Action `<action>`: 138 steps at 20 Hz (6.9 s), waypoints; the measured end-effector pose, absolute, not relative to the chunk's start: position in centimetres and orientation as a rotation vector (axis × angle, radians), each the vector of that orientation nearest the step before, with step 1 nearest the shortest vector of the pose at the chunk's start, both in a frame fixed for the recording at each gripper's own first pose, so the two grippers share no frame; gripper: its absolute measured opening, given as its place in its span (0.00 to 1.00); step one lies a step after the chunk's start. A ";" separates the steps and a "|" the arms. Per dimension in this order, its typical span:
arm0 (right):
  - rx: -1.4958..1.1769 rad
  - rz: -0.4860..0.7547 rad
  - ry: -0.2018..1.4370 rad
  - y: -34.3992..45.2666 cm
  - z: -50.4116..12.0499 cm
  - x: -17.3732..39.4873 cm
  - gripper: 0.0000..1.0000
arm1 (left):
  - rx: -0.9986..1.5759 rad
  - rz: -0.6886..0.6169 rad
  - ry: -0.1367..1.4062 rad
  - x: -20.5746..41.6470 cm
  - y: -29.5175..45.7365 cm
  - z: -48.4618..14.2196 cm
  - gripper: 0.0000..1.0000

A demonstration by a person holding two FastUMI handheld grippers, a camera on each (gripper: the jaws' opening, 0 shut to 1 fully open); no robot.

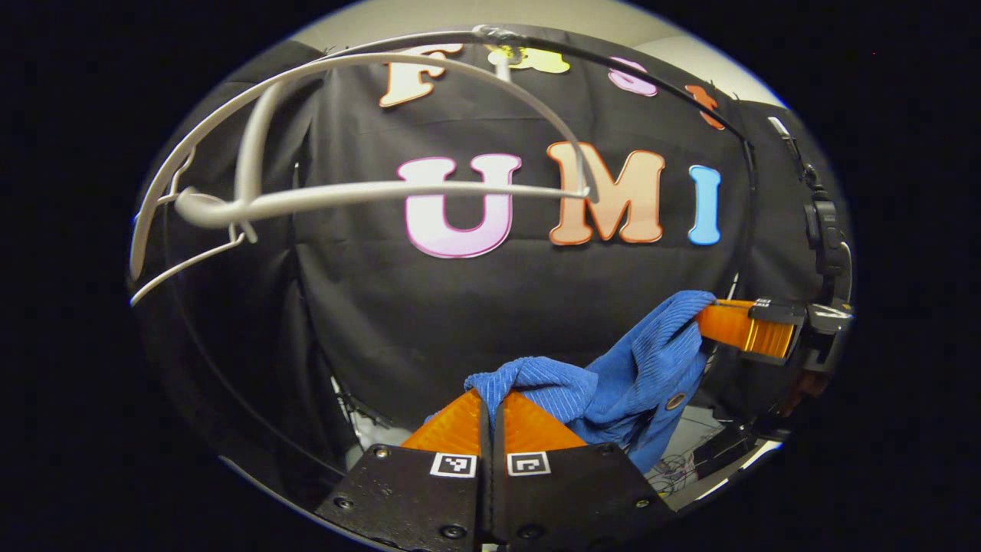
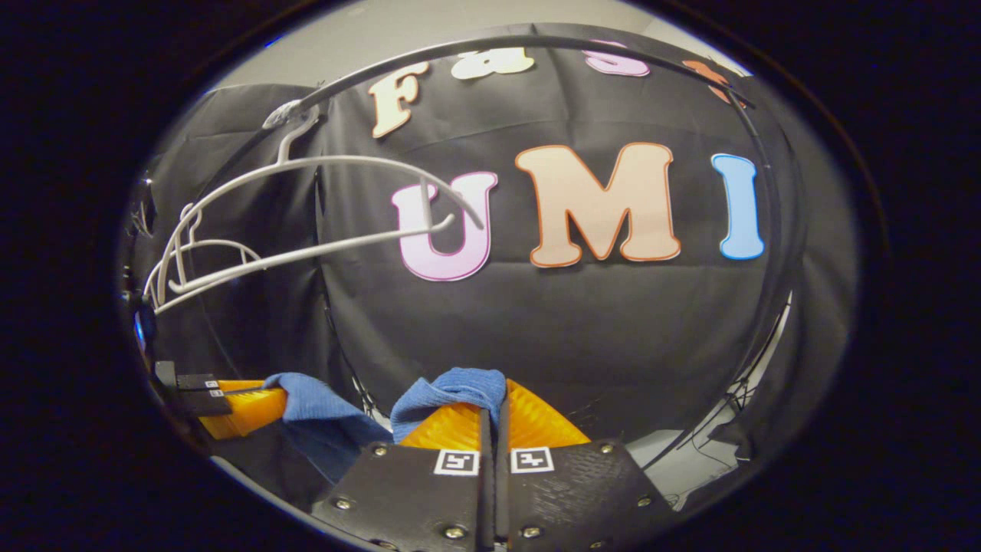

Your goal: Grasp the clothes on the hanger with both hands and then place them into the laundry hamper below.

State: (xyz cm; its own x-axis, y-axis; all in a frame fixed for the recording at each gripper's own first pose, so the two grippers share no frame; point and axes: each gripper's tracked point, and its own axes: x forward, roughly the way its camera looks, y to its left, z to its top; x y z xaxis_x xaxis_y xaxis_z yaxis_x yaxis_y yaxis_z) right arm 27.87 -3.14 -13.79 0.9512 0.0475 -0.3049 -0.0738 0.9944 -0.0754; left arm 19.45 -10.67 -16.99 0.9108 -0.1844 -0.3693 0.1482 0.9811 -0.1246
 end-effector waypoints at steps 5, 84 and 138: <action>-0.087 0.026 0.231 -3.9 -9.3 27.8 0.01 | -0.126 -0.264 0.280 21.6 -14.0 -11.7 0.01; -0.020 -0.142 1.018 -4.9 -42.0 22.7 1.00 | -0.105 -0.213 1.046 16.5 -14.7 -44.1 0.94; 0.021 -0.032 0.154 -6.6 -1.7 8.9 0.96 | -0.085 -0.020 0.200 6.6 -8.9 -4.2 0.96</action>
State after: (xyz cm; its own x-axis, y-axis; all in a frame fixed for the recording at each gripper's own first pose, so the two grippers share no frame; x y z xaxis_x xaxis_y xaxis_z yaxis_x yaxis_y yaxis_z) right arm 8.89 -6.58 -1.71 0.9876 -0.0298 -0.1542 0.0331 0.9993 0.0189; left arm 6.62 -8.86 -4.15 0.9800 -0.0280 -0.1971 0.0110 0.9962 -0.0866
